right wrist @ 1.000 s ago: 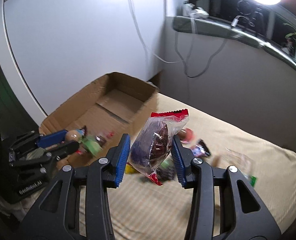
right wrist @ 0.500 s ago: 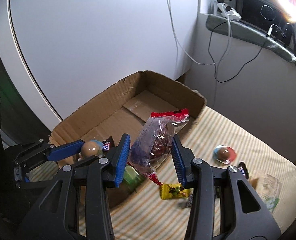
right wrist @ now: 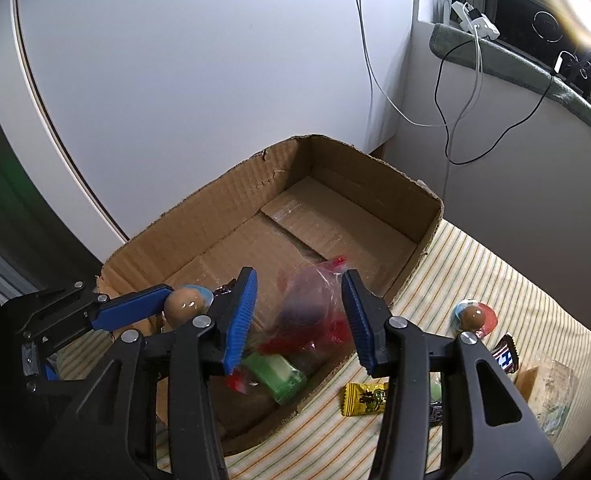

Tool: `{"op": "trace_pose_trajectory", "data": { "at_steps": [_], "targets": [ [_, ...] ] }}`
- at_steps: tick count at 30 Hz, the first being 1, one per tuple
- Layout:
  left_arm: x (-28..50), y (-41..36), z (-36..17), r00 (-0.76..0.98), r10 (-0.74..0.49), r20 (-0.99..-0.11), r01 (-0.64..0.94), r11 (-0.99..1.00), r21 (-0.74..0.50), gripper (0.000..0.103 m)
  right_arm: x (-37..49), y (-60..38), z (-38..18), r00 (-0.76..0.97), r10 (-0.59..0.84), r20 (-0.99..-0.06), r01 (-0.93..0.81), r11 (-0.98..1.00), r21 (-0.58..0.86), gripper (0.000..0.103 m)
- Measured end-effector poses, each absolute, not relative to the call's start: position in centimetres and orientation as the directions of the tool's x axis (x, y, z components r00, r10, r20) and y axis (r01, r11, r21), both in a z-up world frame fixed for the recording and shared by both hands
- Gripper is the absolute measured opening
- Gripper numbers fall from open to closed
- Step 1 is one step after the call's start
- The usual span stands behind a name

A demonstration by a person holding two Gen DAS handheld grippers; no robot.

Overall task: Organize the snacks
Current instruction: 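Carry the chocolate egg and dark snack bag into the box and release, then move both grippers back toward the bread loaf on the bed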

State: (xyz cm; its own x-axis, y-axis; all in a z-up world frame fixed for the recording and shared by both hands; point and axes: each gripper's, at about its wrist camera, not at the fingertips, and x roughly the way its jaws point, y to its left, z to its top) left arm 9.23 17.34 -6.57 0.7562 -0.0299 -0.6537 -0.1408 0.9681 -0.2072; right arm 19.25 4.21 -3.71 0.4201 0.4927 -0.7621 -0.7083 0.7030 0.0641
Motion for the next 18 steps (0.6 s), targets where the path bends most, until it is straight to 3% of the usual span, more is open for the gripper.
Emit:
{"op": "trace_pose_trajectory", "data": {
  "at_steps": [4,8,12,18],
  "targets": [
    [9.2,17.3,-6.5,0.757,-0.022,-0.653,-0.149,0.967,-0.205,0.038,19.2,3.9,-3.4,0.440,0.490,-0.753,-0.699,0.713,0.055,0.066],
    [9.1,17.3,-6.3,0.760,-0.019,-0.649,-0.155,0.966,-0.210,0.039,19.3,3.6,-3.1,0.448,0.488,-0.749,-0.690,0.721,0.057,0.066],
    [9.0,17.1,-6.0,0.762,-0.020,-0.647,-0.151,0.966,-0.208,0.039,19.1,3.1,-2.7,0.464,0.485,-0.741,-0.684,0.728,0.048,0.076],
    [8.8,16.0,-5.5,0.766,-0.032,-0.642,-0.135,0.968,-0.209,0.039,19.1,1.7,-2.1,0.480,0.483,-0.732,-0.667,0.743,0.053,0.082]
  ]
}}
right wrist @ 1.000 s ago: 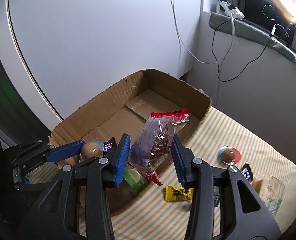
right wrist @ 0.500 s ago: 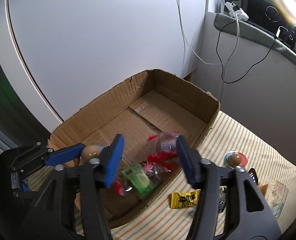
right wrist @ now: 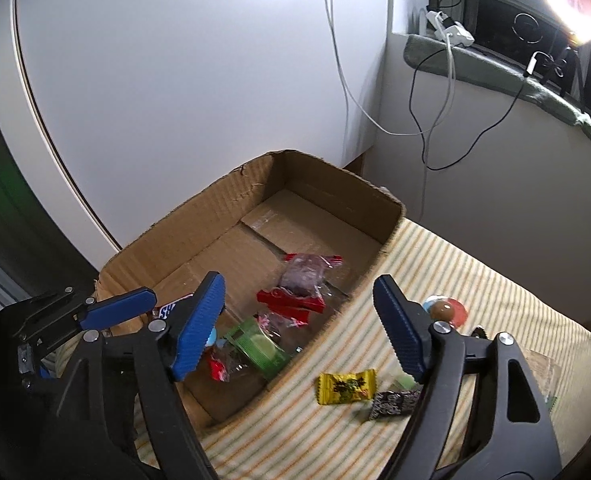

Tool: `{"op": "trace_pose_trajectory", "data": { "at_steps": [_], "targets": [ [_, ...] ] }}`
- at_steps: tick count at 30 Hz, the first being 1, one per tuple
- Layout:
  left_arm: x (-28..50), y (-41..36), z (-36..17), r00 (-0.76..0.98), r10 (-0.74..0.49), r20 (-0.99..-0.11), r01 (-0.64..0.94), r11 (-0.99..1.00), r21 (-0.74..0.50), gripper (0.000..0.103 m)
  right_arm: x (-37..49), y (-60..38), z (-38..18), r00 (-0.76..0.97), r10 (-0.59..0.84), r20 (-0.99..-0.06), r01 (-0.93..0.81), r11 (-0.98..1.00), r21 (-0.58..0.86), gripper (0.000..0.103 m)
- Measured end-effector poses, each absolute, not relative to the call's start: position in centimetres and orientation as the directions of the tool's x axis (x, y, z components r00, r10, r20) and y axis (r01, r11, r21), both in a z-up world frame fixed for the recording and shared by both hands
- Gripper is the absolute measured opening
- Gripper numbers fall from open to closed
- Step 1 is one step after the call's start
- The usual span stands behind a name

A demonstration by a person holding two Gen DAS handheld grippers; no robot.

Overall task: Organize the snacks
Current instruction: 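Move both grippers back toward the bread loaf on the bed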

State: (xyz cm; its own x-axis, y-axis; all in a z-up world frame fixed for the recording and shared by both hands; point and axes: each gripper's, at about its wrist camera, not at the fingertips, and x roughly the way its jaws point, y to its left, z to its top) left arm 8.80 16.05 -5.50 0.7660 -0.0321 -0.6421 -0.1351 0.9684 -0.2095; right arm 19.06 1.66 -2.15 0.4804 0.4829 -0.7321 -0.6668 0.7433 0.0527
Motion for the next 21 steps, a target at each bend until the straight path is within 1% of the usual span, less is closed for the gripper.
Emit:
{"op": "trace_pose_trajectory", "data": {
  "at_steps": [2,4,6,8,12,15,21],
  "targets": [
    [8.9,15.5,-5.3,0.769,-0.040,-0.638,-0.125,0.969,-0.211,0.048,19.0,0.8,-2.0,0.490,0.481,-0.727,-0.656,0.753,0.056,0.086],
    [8.9,15.0,-5.2,0.772,-0.051,-0.634,-0.114,0.969,-0.218,0.050,19.1,0.0,-1.9,0.494,0.481,-0.724,-0.648,0.759,0.062,0.089],
    [9.0,14.4,-5.0,0.772,-0.068,-0.632,-0.099,0.969,-0.225,0.051,19.1,-1.0,-1.8,0.499,0.475,-0.725,-0.639,0.767,0.063,0.089],
    [9.1,13.7,-4.9,0.774,-0.087,-0.627,-0.082,0.968,-0.235,0.059,19.2,-2.1,-1.7,0.508,0.467,-0.723,-0.624,0.778,0.064,0.089],
    [9.3,12.4,-4.7,0.771,-0.122,-0.624,-0.054,0.965,-0.255,0.059,19.2,-4.6,-1.5,0.520,0.459,-0.720,-0.595,0.800,0.080,0.091],
    [9.6,11.3,-4.6,0.769,-0.144,-0.623,-0.031,0.965,-0.261,0.059,19.1,-6.6,-1.4,0.542,0.441,-0.716,-0.567,0.820,0.076,0.095],
    [10.5,9.0,-4.9,0.752,-0.194,-0.629,0.020,0.962,-0.273,0.059,19.2,-10.8,-1.6,0.559,0.407,-0.722,-0.525,0.848,0.072,0.095]
  ]
}}
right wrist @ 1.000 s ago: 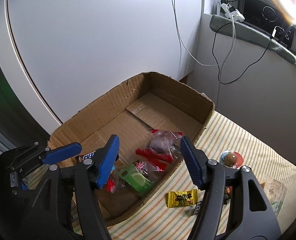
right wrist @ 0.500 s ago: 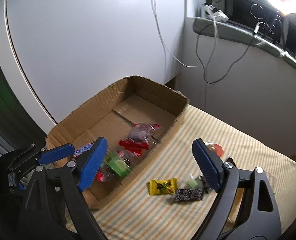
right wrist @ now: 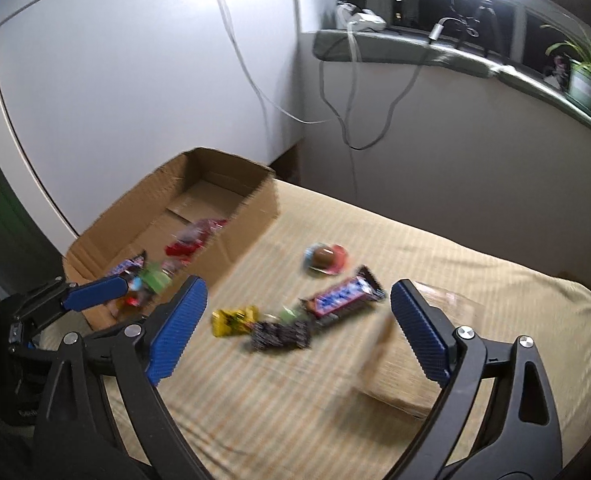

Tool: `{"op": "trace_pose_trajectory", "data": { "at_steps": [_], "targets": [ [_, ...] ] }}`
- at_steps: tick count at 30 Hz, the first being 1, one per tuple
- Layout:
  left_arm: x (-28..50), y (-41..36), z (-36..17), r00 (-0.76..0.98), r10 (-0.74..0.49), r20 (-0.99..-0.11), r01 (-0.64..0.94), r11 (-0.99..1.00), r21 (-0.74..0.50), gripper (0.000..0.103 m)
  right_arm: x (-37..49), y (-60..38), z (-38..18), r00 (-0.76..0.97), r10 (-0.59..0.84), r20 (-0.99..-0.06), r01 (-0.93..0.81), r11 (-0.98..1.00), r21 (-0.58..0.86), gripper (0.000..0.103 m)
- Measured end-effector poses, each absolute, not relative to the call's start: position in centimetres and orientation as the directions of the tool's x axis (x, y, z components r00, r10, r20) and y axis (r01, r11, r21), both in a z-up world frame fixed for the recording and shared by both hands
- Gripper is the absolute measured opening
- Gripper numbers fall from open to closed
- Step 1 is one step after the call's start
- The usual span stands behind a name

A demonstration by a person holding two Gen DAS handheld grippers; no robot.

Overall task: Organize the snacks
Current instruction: 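Move both grippers back toward the bread loaf on the bed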

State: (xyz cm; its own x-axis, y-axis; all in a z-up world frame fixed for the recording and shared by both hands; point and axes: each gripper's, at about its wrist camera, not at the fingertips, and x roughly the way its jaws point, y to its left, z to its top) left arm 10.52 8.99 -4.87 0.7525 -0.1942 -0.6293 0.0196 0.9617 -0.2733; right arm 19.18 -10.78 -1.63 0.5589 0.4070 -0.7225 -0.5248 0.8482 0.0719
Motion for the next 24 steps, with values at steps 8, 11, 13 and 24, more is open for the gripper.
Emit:
{"op": "trace_pose_trajectory", "data": {
  "at_steps": [8,11,13,24],
  "targets": [
    [12.1,5.3,-5.6,0.720,-0.256,-0.645,0.087,0.956,-0.281,0.059,19.3,-16.3,-2.7,0.578,0.353,-0.736,-0.452,0.889,0.071,0.095],
    [12.8,4.0,-6.0,0.704,-0.281,-0.653,0.107,0.950,-0.293,0.059,19.5,-18.1,-3.4,0.570,0.344,-0.747,-0.431,0.898,0.085,0.095],
    [13.3,3.2,-6.3,0.691,-0.299,-0.658,0.119,0.945,-0.304,0.059,19.7,-19.2,-4.0,0.560,0.343,-0.755,-0.417,0.903,0.101,0.095],
    [16.0,-0.8,-7.6,0.617,-0.379,-0.690,0.184,0.921,-0.342,0.059,21.5,-23.6,-7.0,0.495,0.378,-0.782,-0.355,0.910,0.215,0.088]
  ]
}}
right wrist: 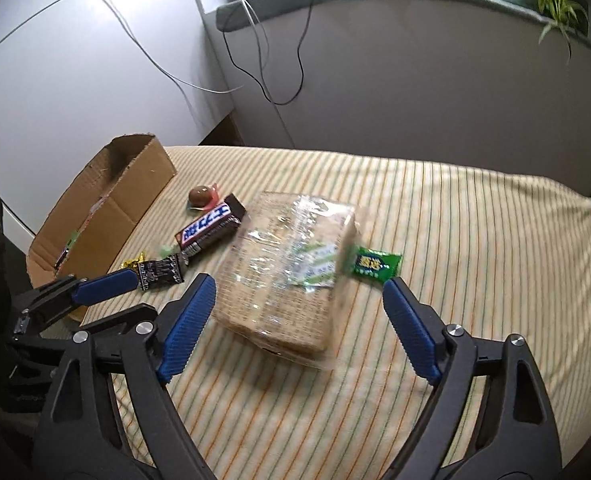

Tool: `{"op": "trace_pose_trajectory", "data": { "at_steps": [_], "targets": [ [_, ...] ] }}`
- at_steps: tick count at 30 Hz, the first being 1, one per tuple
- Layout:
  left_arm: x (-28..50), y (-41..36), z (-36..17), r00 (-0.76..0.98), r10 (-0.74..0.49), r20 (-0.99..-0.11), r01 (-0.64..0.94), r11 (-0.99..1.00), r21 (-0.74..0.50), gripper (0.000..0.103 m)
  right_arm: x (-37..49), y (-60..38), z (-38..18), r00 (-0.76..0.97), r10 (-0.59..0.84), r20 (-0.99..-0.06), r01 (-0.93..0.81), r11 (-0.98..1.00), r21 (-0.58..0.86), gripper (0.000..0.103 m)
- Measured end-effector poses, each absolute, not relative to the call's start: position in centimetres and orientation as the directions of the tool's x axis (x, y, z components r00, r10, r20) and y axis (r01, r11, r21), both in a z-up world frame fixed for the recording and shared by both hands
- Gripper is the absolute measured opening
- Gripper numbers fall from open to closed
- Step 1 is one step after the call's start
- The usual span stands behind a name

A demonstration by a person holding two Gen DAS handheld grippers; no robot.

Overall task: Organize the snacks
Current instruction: 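Move both grippers back toward the bread loaf on the bed, then close both grippers on the plastic-wrapped bread loaf and lift it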

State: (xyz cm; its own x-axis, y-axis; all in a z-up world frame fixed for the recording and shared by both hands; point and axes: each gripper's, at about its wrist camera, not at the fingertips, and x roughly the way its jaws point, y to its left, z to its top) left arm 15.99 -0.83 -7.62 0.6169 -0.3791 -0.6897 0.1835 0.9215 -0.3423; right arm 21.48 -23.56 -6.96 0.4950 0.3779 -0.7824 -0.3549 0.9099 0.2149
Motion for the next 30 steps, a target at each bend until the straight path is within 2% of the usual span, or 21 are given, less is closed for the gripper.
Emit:
{"op": "trace_pose_trajectory", "data": {
  "at_steps": [2,4,6,20,27,30],
  "targets": [
    [16.4,-1.3,-7.8,0.605,-0.391,-0.693,0.189,0.917,-0.352,0.059,21.9,-24.0,-7.4,0.479,0.391,-0.786,-0.347,0.907,0.240,0.086],
    [16.8,-1.7,-7.9,0.595,-0.399,-0.698,0.195,0.914,-0.357,0.059,22.2,-24.3,-7.9,0.458,0.412,-0.788,-0.342,0.900,0.272,0.078],
    [17.3,-2.1,-8.2,0.582,-0.408,-0.703,0.196,0.910,-0.365,0.059,22.5,-24.5,-8.3,0.439,0.429,-0.790,-0.338,0.893,0.298,0.074],
    [20.1,-4.0,-11.1,0.496,-0.468,-0.731,0.234,0.883,-0.406,0.059,24.7,-24.6,-10.7,0.336,0.522,-0.784,-0.313,0.847,0.430,0.072],
    [21.0,-5.4,-11.5,0.488,-0.482,-0.727,0.274,0.876,-0.397,0.059,25.1,-23.8,-10.9,0.311,0.539,-0.783,-0.327,0.834,0.444,0.059],
    [21.1,-6.0,-11.5,0.498,-0.476,-0.725,0.283,0.879,-0.383,0.059,25.1,-23.5,-10.6,0.319,0.525,-0.789,-0.329,0.842,0.428,0.059]
  ]
}}
